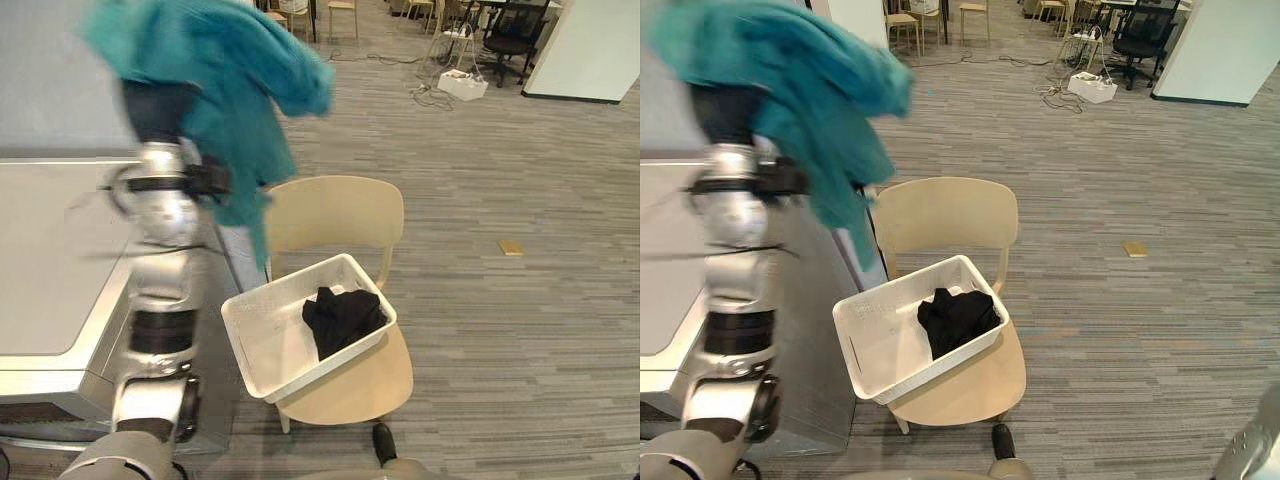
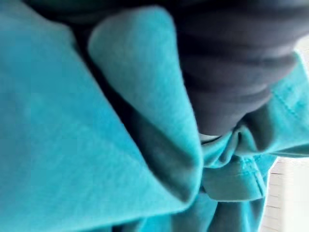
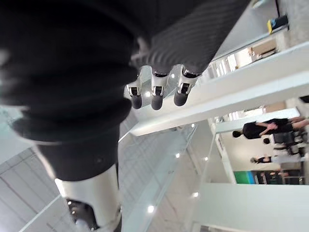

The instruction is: Pick up the laundry basket with both hands and put the clothes into the washing machine.

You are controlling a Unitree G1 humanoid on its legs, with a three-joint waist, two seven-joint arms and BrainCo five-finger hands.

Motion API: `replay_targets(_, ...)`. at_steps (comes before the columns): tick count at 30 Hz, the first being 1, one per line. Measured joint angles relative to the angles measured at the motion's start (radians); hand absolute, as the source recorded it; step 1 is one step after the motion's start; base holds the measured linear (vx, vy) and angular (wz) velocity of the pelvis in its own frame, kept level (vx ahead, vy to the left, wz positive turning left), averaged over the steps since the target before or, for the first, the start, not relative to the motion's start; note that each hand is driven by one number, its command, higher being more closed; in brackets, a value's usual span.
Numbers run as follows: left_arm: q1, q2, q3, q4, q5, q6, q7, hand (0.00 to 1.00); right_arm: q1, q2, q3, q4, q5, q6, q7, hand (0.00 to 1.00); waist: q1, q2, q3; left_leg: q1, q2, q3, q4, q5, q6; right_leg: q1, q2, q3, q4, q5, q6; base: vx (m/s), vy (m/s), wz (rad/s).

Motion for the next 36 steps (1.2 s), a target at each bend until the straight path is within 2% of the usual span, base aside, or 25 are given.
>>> replay_targets(3, 0.099, 0.062, 0.137, -0.143, 0.012, -0.034, 0.015, 1.00, 0.081, 0.089, -0.020, 0.013, 0.013, 0.000, 0.021, 0.00, 0.020, 0.015, -0.008, 0.007, -0.001, -0.001, -0.001, 0.000, 0.000, 0.004, -0.003, -0.003, 0.011, -0.011, 0.003, -0.01, -0.022, 0.06)
replay_targets(5, 0.247, 0.094, 0.292, -0.266, 0.045, -0.070, 0.026, 1.00, 0.150, 0.177, -0.027, 0.045, 0.031, 0.000, 0.045, 0.00, 0.023, 0.033, -0.016, 0.006, -0.001, -0.017, -0.003, 0.000, 0.000, 0.017, -0.009, -0.025, 0.011, -0.024, 0.001, -0.02, -0.024, 0.23)
replay_targets(6, 0.286, 0.095, 0.333, -0.291, 0.049, -0.077, 0.032, 1.00, 0.166, 0.200, -0.029, 0.054, 0.034, 0.000, 0.052, 0.00, 0.024, 0.037, -0.020, 0.005, -0.001, -0.019, -0.004, -0.001, 0.001, 0.017, -0.009, -0.027, 0.011, -0.026, 0.000, -0.02, -0.020, 0.20)
replay_targets(9, 0.488, 0.071, 0.561, -0.369, 0.081, -0.108, 0.059, 1.00, 0.238, 0.307, -0.022, 0.113, 0.052, 0.000, 0.072, 0.00, 0.047, 0.056, -0.029, -0.002, -0.001, -0.028, -0.007, -0.001, 0.004, 0.019, -0.012, -0.039, 0.010, -0.027, 0.000, -0.02, -0.023, 0.13)
replay_targets(10, 0.590, 0.012, 0.649, -0.382, 0.081, -0.117, 0.061, 1.00, 0.274, 0.331, -0.009, 0.152, 0.075, 0.001, 0.095, 0.00, 0.057, 0.068, -0.031, -0.002, -0.002, -0.034, -0.007, -0.001, 0.005, 0.031, -0.017, -0.050, 0.005, -0.028, 0.000, -0.02, -0.021, 0.15)
replay_targets(11, 0.597, 0.007, 0.655, -0.382, 0.081, -0.117, 0.062, 1.00, 0.276, 0.334, -0.008, 0.154, 0.078, 0.001, 0.097, 0.00, 0.059, 0.069, -0.031, -0.002, -0.001, -0.035, -0.006, -0.002, 0.006, 0.032, -0.017, -0.051, 0.005, -0.028, 0.001, -0.02, -0.013, 0.21)
replay_targets(13, 0.736, -0.131, 0.729, -0.383, 0.083, -0.117, 0.083, 1.00, 0.328, 0.353, 0.023, 0.239, 0.119, 0.002, 0.128, 0.00, 0.082, 0.079, -0.033, -0.001, -0.002, -0.044, -0.002, -0.005, 0.012, 0.047, -0.023, -0.065, 0.004, -0.030, 0.002, -0.02, -0.010, 0.19)
replay_targets(14, 0.764, -0.166, 0.736, -0.383, 0.085, -0.116, 0.087, 1.00, 0.335, 0.355, 0.034, 0.260, 0.121, 0.003, 0.131, 0.00, 0.084, 0.081, -0.031, -0.001, -0.001, -0.049, -0.002, -0.006, 0.013, 0.051, -0.024, -0.071, 0.003, -0.031, 0.002, -0.03, -0.013, 0.18)
replay_targets(16, 0.868, -0.308, 0.746, -0.380, 0.090, -0.110, 0.100, 1.00, 0.355, 0.358, 0.106, 0.335, 0.162, 0.015, 0.167, 0.00, 0.095, 0.085, -0.023, -0.001, 0.001, -0.053, -0.001, -0.011, 0.022, 0.060, -0.025, -0.080, 0.004, -0.040, 0.007, -0.03, -0.019, 0.12)
replay_targets(19, 0.933, -0.437, 0.736, -0.342, 0.110, -0.092, 0.122, 1.00, 0.364, 0.358, 0.182, 0.407, 0.192, 0.032, 0.207, 0.00, 0.111, 0.083, -0.019, -0.001, 0.004, -0.058, -0.001, -0.011, 0.023, 0.066, -0.025, -0.089, 0.004, -0.041, 0.007, -0.02, -0.018, 0.08)
replay_targets(22, 0.964, -0.496, 0.675, -0.196, 0.115, -0.067, 0.140, 1.00, 0.366, 0.356, 0.228, 0.486, 0.229, 0.046, 0.239, 0.00, 0.135, 0.085, -0.019, -0.001, 0.007, -0.067, -0.002, -0.011, 0.022, 0.075, -0.025, -0.103, 0.004, -0.044, 0.007, 0.00, -0.013, 0.12)
replay_targets(23, 0.972, -0.521, 0.646, -0.091, 0.115, -0.051, 0.140, 1.00, 0.363, 0.355, 0.242, 0.524, 0.229, 0.053, 0.246, 0.00, 0.135, 0.087, -0.020, -0.001, 0.008, -0.074, -0.002, -0.009, 0.018, 0.080, -0.026, -0.110, 0.005, -0.047, 0.009, 0.00, -0.008, 0.12)
replay_targets(24, 0.974, -0.524, 0.638, -0.067, 0.115, -0.047, 0.139, 1.00, 0.362, 0.354, 0.245, 0.533, 0.229, 0.054, 0.249, 0.00, 0.135, 0.087, -0.020, -0.001, 0.008, -0.075, -0.002, -0.008, 0.018, 0.080, -0.026, -0.111, 0.005, -0.047, 0.008, 0.01, -0.001, 0.12)
replay_targets(26, 0.976, -0.532, 0.572, 0.175, 0.109, -0.018, 0.108, 1.00, 0.337, 0.344, 0.269, 0.657, 0.236, 0.061, 0.253, 0.00, 0.133, 0.082, -0.021, -0.001, 0.010, -0.081, -0.001, -0.008, 0.018, 0.085, -0.026, -0.119, 0.006, -0.049, 0.006, 0.02, 0.005, 0.07)
replay_targets(28, 0.967, -0.531, 0.551, 0.301, 0.109, -0.004, 0.091, 1.00, 0.318, 0.334, 0.280, 0.733, 0.237, 0.062, 0.253, 0.00, 0.133, 0.080, -0.021, 0.000, 0.010, -0.081, 0.000, -0.008, 0.018, 0.085, -0.026, -0.119, 0.008, -0.048, 0.007, 0.02, 0.007, 0.03)
replay_targets(29, 0.942, -0.537, 0.535, 0.445, 0.109, 0.001, 0.081, 1.00, 0.298, 0.325, 0.294, 0.816, 0.240, 0.062, 0.253, 0.00, 0.132, 0.071, -0.023, 0.001, 0.010, -0.081, 0.000, -0.008, 0.018, 0.088, -0.027, -0.123, 0.008, -0.047, 0.009, 0.00, 0.000, 0.00)
replay_targets(30, 0.920, -0.536, 0.514, 0.586, 0.108, 0.014, 0.069, 1.00, 0.280, 0.316, 0.309, 0.907, 0.248, 0.064, 0.253, 0.00, 0.133, 0.073, -0.018, 0.004, 0.010, -0.079, 0.001, -0.008, 0.018, 0.089, -0.027, -0.123, 0.007, -0.047, 0.010, 0.00, 0.000, 0.00)
replay_targets(31, 0.905, -0.535, 0.508, 0.687, 0.106, 0.026, 0.049, 1.00, 0.259, 0.309, 0.316, 0.976, 0.249, 0.068, 0.255, 0.00, 0.132, 0.060, -0.021, 0.009, 0.010, -0.076, -0.001, -0.008, 0.018, 0.093, -0.027, -0.122, 0.006, -0.048, 0.010, 0.00, 0.000, 0.00)
replay_targets(32, 0.891, -0.535, 0.506, 0.757, 0.105, 0.033, 0.040, 1.00, 0.242, 0.305, 0.316, 1.025, 0.249, 0.069, 0.256, 0.00, 0.131, 0.066, -0.014, 0.014, 0.010, -0.074, -0.002, -0.008, 0.018, 0.100, -0.027, -0.122, 0.001, -0.048, 0.010, 0.00, 0.000, 0.00)
replay_targets(33, 0.868, -0.534, 0.500, 0.893, 0.099, 0.044, 0.024, 1.00, 0.212, 0.299, 0.307, 1.122, 0.249, 0.073, 0.256, 0.00, 0.131, 0.058, -0.012, 0.020, 0.010, -0.067, -0.003, -0.008, 0.018, 0.106, -0.027, -0.122, -0.001, -0.048, 0.010, 0.01, 0.005, -0.09)
replay_targets(36, 0.835, -0.527, 0.498, 1.138, 0.098, 0.088, -0.035, 1.00, 0.152, 0.298, 0.290, 1.307, 0.221, 0.114, 0.259, 0.00, 0.131, 0.045, -0.004, 0.035, 0.009, -0.045, -0.019, -0.011, 0.021, 0.103, -0.024, -0.105, -0.005, -0.048, 0.010, -0.01, 0.000, -0.14)
